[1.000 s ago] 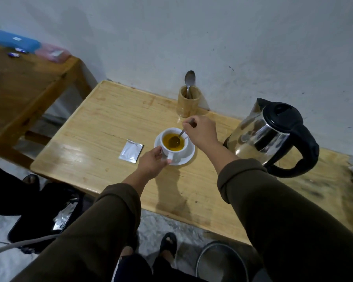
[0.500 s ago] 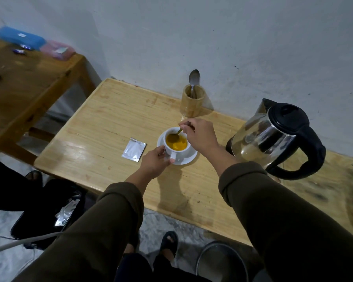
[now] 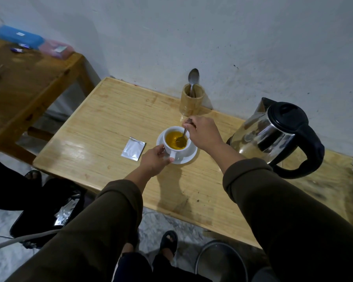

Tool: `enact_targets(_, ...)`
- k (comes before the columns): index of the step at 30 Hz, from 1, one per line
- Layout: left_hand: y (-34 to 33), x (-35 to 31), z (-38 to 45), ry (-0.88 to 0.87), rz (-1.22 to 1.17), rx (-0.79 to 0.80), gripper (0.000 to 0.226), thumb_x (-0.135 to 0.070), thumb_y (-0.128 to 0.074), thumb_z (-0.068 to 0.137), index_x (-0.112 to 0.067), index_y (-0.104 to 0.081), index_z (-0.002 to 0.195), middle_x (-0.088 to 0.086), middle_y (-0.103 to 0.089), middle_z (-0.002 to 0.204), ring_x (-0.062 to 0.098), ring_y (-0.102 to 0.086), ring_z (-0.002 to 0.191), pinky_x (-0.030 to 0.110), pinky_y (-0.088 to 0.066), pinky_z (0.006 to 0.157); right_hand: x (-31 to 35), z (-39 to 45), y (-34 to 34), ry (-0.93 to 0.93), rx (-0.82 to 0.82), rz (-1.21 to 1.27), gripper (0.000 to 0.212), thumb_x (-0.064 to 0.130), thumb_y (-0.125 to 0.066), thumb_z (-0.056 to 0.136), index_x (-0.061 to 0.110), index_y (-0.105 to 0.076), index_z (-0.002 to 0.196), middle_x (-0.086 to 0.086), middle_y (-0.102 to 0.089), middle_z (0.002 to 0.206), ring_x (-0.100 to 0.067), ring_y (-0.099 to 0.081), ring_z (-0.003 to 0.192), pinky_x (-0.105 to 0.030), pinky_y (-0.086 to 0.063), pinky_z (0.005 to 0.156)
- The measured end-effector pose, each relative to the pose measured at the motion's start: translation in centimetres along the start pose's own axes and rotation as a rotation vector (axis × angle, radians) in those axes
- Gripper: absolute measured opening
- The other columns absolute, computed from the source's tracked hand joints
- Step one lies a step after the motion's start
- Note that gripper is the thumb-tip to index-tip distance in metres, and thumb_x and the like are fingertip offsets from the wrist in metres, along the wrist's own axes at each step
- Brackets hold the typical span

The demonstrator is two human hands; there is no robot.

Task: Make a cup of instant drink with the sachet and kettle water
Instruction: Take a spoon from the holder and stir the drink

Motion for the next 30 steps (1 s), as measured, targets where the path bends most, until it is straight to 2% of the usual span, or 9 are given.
enact_targets(6,-0.07,-0.12,-0.11,0.005,-0.035,-0.001,0.064,-0.023,-0.07,0.083,-0.014,-0.046,0.142,0.005,-0.059,0.138,0.019,-0.055,0.128,0.034,-0.044,0.105,0.35,-0.1,-0.14,0.032,-0.037,0.019,0.023,0.021,-0.053,0.094,0.014,-0.072,0.104,-0.006,-0.074,0.107,-0.024,-0.064,0.101,-0.034,-0.051,0.085)
enact_targets(9,-0.1,-0.18,-0.12,0.001,-0.036,0.002,0.064,-0.022,-0.07,0.083,-0.014,-0.045,0.142,0.004,-0.058,0.138,0.019,-0.055,0.128,0.035,-0.044,0.106,0.64,-0.33,-0.31,0.028,-0.036,0.09,0.022,0.019,-0.054,0.093,0.013,-0.073,0.103,-0.006,-0.075,0.104,-0.022,-0.065,0.1,-0.034,-0.051,0.087)
enact_targets(13,-0.12,-0.17,-0.16,-0.006,-0.048,0.009,0.059,-0.022,-0.069,0.084,-0.017,-0.049,0.139,0.003,-0.061,0.134,0.019,-0.056,0.127,0.034,-0.044,0.105,0.59,-0.41,-0.73,0.018,0.003,0.121,0.019,0.021,-0.057,0.091,0.013,-0.073,0.097,-0.007,-0.075,0.095,-0.022,-0.065,0.094,-0.033,-0.051,0.082)
enact_targets(18,-0.15,-0.2,-0.2,-0.012,-0.043,0.014,0.059,-0.023,-0.068,0.084,-0.017,-0.048,0.14,0.004,-0.06,0.136,0.019,-0.055,0.128,0.039,-0.044,0.106,0.34,-0.38,-0.56,0.013,0.019,0.087,0.02,0.02,-0.055,0.092,0.009,-0.07,0.097,-0.011,-0.073,0.095,-0.025,-0.063,0.093,-0.035,-0.05,0.08)
enact_targets(24,-0.18,-0.18,-0.19,-0.014,-0.035,0.014,0.061,-0.024,-0.069,0.084,-0.016,-0.047,0.141,0.004,-0.059,0.137,0.019,-0.054,0.129,0.039,-0.044,0.106,0.05,-0.27,-0.27,0.038,-0.017,0.018,0.021,0.021,-0.052,0.093,0.013,-0.07,0.098,-0.009,-0.071,0.1,-0.025,-0.062,0.095,-0.036,-0.049,0.078)
enact_targets(30,-0.17,-0.06,-0.07,-0.008,-0.054,0.019,0.061,-0.024,-0.069,0.083,-0.018,-0.048,0.14,0.004,-0.06,0.136,0.019,-0.054,0.128,0.04,-0.044,0.107,0.55,-0.81,-0.75,0.043,-0.035,0.129,0.02,0.019,-0.056,0.092,0.014,-0.074,0.098,-0.008,-0.075,0.101,-0.024,-0.065,0.098,-0.039,-0.052,0.086)
Point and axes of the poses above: each hand's wrist, its own z-axis towards the middle knuckle, its own y-axis out of the back of the hand, x = y × z, the point moved 6 cm from there along z, towards the middle knuckle
